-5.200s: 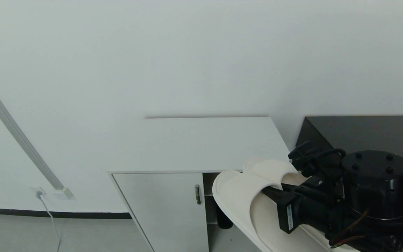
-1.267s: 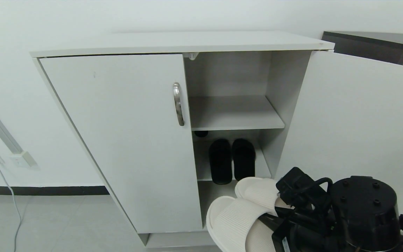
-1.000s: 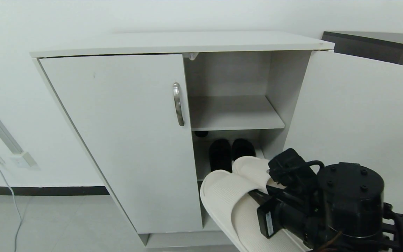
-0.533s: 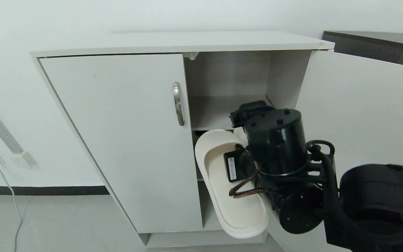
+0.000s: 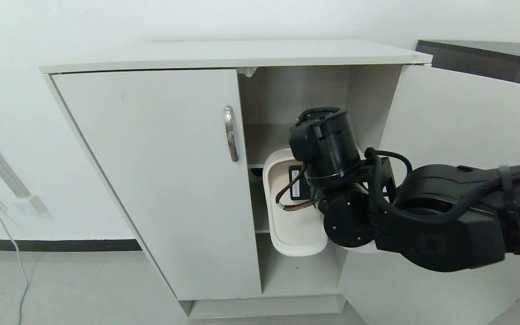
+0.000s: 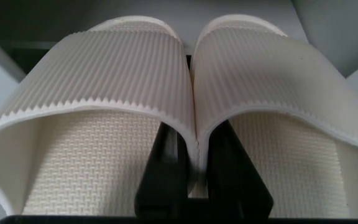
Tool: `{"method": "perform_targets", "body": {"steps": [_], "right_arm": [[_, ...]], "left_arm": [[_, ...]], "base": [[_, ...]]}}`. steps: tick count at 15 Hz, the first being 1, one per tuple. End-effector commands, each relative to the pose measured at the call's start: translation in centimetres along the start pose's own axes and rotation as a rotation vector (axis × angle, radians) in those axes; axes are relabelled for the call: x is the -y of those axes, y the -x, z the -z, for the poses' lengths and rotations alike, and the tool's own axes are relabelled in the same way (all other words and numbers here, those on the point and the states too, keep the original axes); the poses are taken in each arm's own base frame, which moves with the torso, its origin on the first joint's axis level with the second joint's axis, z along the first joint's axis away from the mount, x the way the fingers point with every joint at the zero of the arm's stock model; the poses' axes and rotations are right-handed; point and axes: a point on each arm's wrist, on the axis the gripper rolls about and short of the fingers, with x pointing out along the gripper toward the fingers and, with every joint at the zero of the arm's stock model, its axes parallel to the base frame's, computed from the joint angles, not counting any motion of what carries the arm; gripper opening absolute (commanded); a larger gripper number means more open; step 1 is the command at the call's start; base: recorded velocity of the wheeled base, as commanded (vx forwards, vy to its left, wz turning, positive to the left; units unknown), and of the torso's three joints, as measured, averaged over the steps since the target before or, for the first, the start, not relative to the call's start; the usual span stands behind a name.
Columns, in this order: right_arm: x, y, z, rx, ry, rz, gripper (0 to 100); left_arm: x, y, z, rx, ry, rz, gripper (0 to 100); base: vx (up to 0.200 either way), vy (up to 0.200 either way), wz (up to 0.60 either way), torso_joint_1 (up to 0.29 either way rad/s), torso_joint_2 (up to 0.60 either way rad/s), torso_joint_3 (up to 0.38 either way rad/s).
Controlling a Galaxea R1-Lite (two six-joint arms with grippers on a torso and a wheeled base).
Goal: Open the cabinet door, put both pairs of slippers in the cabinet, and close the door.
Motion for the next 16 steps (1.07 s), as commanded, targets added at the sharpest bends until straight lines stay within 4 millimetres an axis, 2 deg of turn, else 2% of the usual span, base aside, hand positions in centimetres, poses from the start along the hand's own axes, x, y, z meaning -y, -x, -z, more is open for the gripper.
{"method": "perform_targets", "body": {"steps": [1,11,16], "right_arm": [[-0.03,-0.61,0.54,-0.010,0.010,0.013,0],[-0.12,-0.55,0.33,0.002,0.001,0.009,0],[0.01,-0.80,0.22,0.005,-0.008,0.009,0]], "left_arm": [[0.00,0.00,0.00,0.000,0.001,-0.001,0],[0.00,0.00,0.00,0.000,-0.001,-0.001,0],[0.00,0.00,0.00,0.000,-0.001,-0.001,0]], "base": [[0.000,0.000,0.00,0.000,0.00,0.000],[0.000,0.000,0.00,0.000,0.00,0.000],[0.200,0.000,0.00,-0.003,0.00,0.004]]}}
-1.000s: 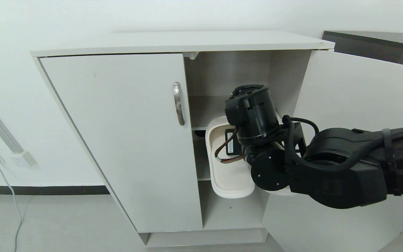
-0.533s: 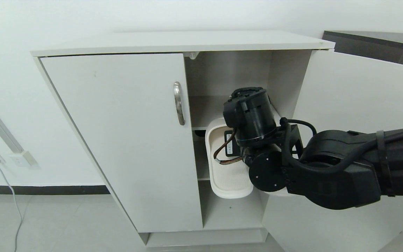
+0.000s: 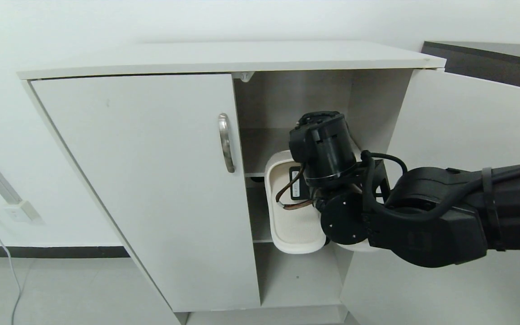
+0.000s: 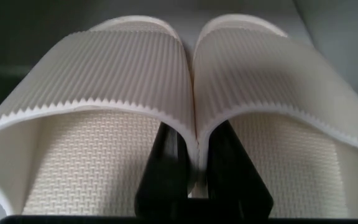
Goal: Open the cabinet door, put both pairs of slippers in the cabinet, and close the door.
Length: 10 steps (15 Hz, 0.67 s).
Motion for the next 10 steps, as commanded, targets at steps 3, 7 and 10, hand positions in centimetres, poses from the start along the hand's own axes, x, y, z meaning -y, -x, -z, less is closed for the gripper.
{"method": "perform_targets", "body": {"steps": [3,7,10], "right_arm": [[-0.07,0.07,0.06,-0.001,0.000,-0.003,0],[-0.51,-0.10,0.29,0.008,-0.004,-0.010,0],[-0.89,-0.70,0.63,0.023,0.005,-0.011,0]], "left_arm": [[-0.01,0.00,0.00,0.000,0.002,-0.001,0],[0.00,0.00,0.00,0.000,0.003,-0.002,0],[-0.01,0.00,-0.02,0.002,0.003,-0.001,0]], "base": [[0.133,0.000,0.00,0.003,0.00,0.000],[0.000,0.000,0.00,0.000,0.00,0.000],[0.000,0.000,0.00,0.000,0.00,0.000]]}}
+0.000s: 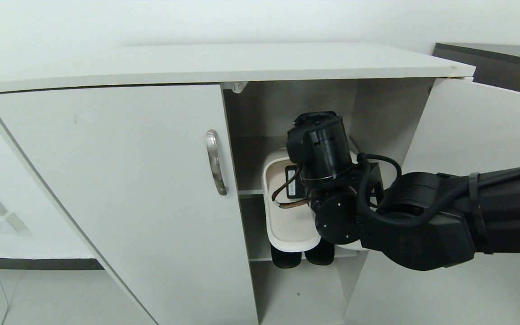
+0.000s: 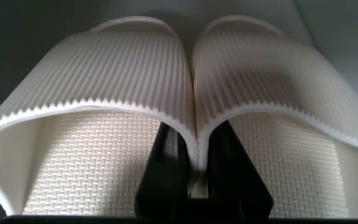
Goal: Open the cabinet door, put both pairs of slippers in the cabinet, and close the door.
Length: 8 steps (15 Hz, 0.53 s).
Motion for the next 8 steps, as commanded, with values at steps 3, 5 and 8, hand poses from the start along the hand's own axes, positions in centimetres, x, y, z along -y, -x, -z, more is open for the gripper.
{"method": "perform_targets", "body": {"steps": [3,5,8], "right_arm": [[-0.1,-1.2,-0.1,-0.012,0.009,-0.050,0],[-0.1,-2.5,-1.3,0.010,-0.027,-0.055,0],[-0.2,-4.7,-2.0,-0.003,-0.025,-0.022,0]], "left_arm": [[0.0,0.0,0.0,0.000,0.002,-0.001,0],[0.0,0.0,0.0,0.000,0.002,-0.001,0],[0.0,0.0,0.0,0.000,0.002,-0.001,0]], "base": [[0.000,0.000,0.00,0.000,0.00,0.000],[0.000,0.000,0.00,0.000,0.00,0.000],[0.000,0.000,0.00,0.000,0.00,0.000]]}}
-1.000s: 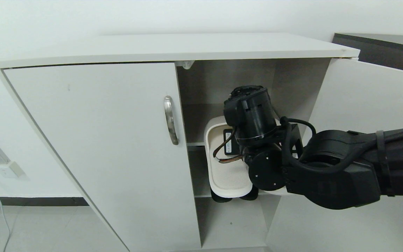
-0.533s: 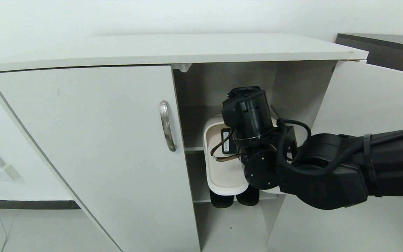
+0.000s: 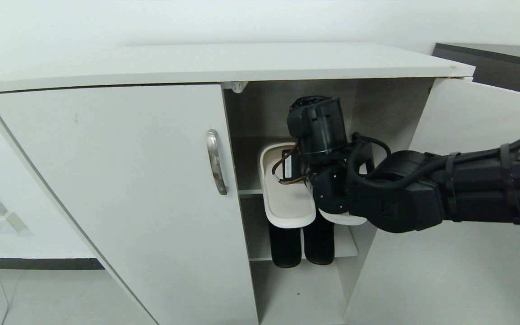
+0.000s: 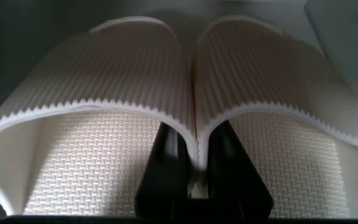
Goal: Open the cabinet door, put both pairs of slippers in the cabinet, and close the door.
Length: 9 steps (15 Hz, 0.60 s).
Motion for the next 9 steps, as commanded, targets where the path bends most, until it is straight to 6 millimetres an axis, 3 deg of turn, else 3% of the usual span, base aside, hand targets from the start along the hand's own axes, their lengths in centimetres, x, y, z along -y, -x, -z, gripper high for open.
{"method": "perform_targets", "body": {"steps": [1,6,9], "right_arm": [[-0.3,-1.7,0.0,-0.001,-0.008,0.018,0],[-0.9,-4.1,-0.1,0.010,-0.021,0.039,0],[-0.7,-4.3,-0.5,0.018,-0.021,0.043,0]], "left_arm": [[0.0,0.0,0.0,-0.001,0.002,0.001,0],[0.0,0.0,0.0,0.001,0.001,0.001,0],[0.0,0.0,0.0,0.001,0.003,-0.006,0]], "base": [[0.000,0.000,0.00,0.000,0.00,0.000],[0.000,0.000,0.00,0.000,0.00,0.000],[0.000,0.000,0.00,0.000,0.00,0.000]]}}
